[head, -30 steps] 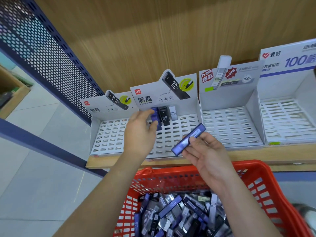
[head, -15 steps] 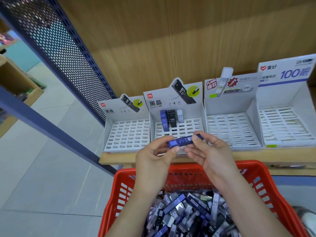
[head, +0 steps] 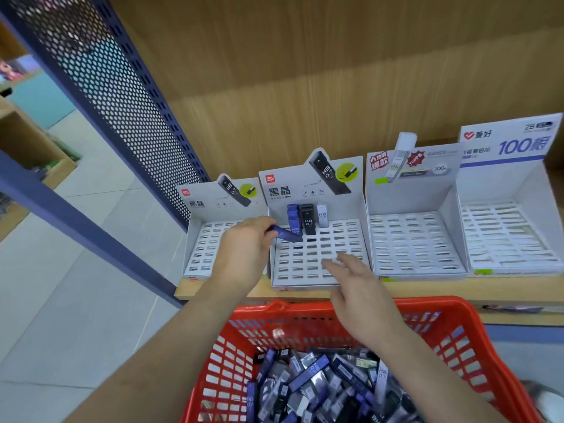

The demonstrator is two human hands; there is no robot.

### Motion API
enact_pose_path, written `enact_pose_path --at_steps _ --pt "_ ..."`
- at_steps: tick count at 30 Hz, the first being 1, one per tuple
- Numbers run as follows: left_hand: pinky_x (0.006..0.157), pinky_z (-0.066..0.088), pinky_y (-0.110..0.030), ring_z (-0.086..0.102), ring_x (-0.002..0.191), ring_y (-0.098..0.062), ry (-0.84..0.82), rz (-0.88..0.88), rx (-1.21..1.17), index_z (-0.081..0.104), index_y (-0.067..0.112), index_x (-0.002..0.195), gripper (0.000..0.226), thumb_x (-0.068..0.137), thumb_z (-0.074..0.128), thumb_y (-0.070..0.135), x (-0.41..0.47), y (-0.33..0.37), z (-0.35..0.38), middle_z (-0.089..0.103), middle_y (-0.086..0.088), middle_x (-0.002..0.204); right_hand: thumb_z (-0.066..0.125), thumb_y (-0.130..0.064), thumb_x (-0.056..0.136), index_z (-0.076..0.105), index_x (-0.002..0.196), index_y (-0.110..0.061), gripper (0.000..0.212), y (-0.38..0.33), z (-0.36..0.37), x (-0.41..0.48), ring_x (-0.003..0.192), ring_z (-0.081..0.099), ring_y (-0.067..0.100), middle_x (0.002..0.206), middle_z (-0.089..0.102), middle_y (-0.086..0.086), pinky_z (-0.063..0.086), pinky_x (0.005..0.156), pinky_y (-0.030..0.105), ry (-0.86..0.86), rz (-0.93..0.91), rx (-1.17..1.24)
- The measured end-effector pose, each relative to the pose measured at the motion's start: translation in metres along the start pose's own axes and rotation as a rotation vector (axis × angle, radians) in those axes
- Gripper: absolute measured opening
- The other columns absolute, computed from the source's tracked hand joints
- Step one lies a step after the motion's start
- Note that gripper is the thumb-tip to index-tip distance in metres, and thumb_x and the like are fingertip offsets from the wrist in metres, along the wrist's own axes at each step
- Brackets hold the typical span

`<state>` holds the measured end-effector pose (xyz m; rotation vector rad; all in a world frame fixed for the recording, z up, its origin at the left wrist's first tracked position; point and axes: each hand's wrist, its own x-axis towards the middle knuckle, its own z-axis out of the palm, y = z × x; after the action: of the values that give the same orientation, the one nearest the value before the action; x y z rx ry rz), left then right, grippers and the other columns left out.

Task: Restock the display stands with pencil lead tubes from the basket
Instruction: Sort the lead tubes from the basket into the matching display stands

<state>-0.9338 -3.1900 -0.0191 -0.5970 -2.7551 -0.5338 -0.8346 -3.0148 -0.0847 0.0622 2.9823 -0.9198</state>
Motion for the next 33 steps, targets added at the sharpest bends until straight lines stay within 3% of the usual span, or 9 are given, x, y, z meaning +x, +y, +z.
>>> enact_pose_path --at_steps 5,8,13,20,24,27,28,30,33 --pt "0.052 0.037 -0.028 0.060 0.060 -0.031 -0.065 0.158 0.138 0.069 0.015 0.081 0.006 0.084 0.064 0.012 0.001 -0.003 0.013 0.061 -0.006 0.066 0.038 -0.033 0.104 0.034 0.152 -0.029 0.048 0.009 0.012 -0.002 0.152 0.013 0.021 0.163 0.022 0.006 0.006 0.118 0.027 -0.029 -0.046 -0.107" --pt "0.048 0.027 -0.020 0.057 0.050 -0.025 -0.146 0.215 0.214 0.067 0.025 0.079 0.035 0.061 0.080 -0.002 0.005 -0.007 0.016 0.055 0.000 0.060 0.034 -0.038 0.105 0.035 0.152 -0.029 0.047 0.012 0.014 -0.001 0.152 0.011 0.021 0.163 0.021 0.006 0.004 0.120 0.030 -0.033 -0.047 -0.128" --pt "0.072 0.039 -0.028 0.057 0.094 -0.030 -0.114 0.134 0.117 0.067 0.012 0.113 0.035 0.085 0.054 -0.006 0.016 -0.005 0.027 0.061 -0.008 0.108 0.031 -0.042 0.105 0.040 0.149 -0.031 0.046 0.016 0.017 -0.002 0.152 0.010 0.020 0.163 0.022 0.005 -0.003 0.118 0.030 -0.032 -0.056 -0.133" --pt "0.077 0.051 -0.033 0.064 0.085 -0.032 -0.037 0.085 0.001 0.074 0.005 0.094 0.015 0.085 0.064 0.000 0.024 -0.001 0.043 0.070 -0.011 0.092 0.033 -0.038 0.105 0.042 0.148 -0.031 0.044 0.020 0.016 -0.002 0.152 0.013 0.017 0.163 0.024 0.002 -0.003 0.115 0.024 -0.025 -0.088 -0.108" --pt "0.080 0.048 -0.034 0.058 0.095 -0.030 0.025 0.093 0.013 0.072 0.010 0.105 0.019 0.091 0.060 0.008 0.012 0.005 0.034 0.066 -0.007 0.101 0.046 -0.019 0.102 0.052 0.141 -0.025 0.040 0.020 0.008 -0.007 0.146 0.030 0.011 0.151 0.045 -0.004 0.009 0.112 0.013 0.054 -0.051 0.131" --pt "0.073 0.052 -0.034 0.061 0.087 -0.024 0.054 0.129 -0.046 0.069 0.012 0.111 0.024 0.092 0.055 0.009 -0.028 0.011 0.025 0.064 -0.004 0.100 0.053 -0.007 0.097 0.069 0.121 -0.018 0.031 0.024 -0.003 -0.011 0.114 0.061 0.011 0.121 0.068 -0.005 0.035 0.097 0.008 0.151 0.041 0.314" --pt "0.071 0.053 -0.034 0.062 0.084 -0.022 0.024 0.136 -0.064 0.069 0.013 0.111 0.024 0.092 0.054 0.010 -0.047 0.013 0.026 0.064 -0.002 0.098 0.054 -0.005 0.096 0.072 0.112 -0.020 0.029 0.026 -0.008 -0.013 0.101 0.067 0.013 0.109 0.071 -0.008 0.044 0.090 0.011 0.146 0.076 0.385" --pt "0.073 0.054 -0.034 0.064 0.086 -0.020 -0.105 0.090 -0.080 0.068 0.016 0.112 0.026 0.092 0.052 0.014 -0.084 0.014 0.034 0.067 0.000 0.099 0.053 -0.003 0.094 0.070 0.092 -0.030 0.032 0.032 -0.016 -0.016 0.079 0.071 0.024 0.086 0.072 -0.012 0.058 0.077 0.033 0.084 0.136 0.484" --pt "0.078 0.051 -0.033 0.063 0.095 -0.022 -0.383 -0.068 -0.076 0.064 0.019 0.116 0.027 0.096 0.047 0.019 -0.131 0.008 0.063 0.068 -0.001 0.106 0.052 -0.003 0.094 0.066 0.086 -0.030 0.031 0.040 -0.017 -0.021 0.070 0.070 0.023 0.076 0.071 -0.007 0.058 0.075 0.042 -0.060 0.181 0.431"
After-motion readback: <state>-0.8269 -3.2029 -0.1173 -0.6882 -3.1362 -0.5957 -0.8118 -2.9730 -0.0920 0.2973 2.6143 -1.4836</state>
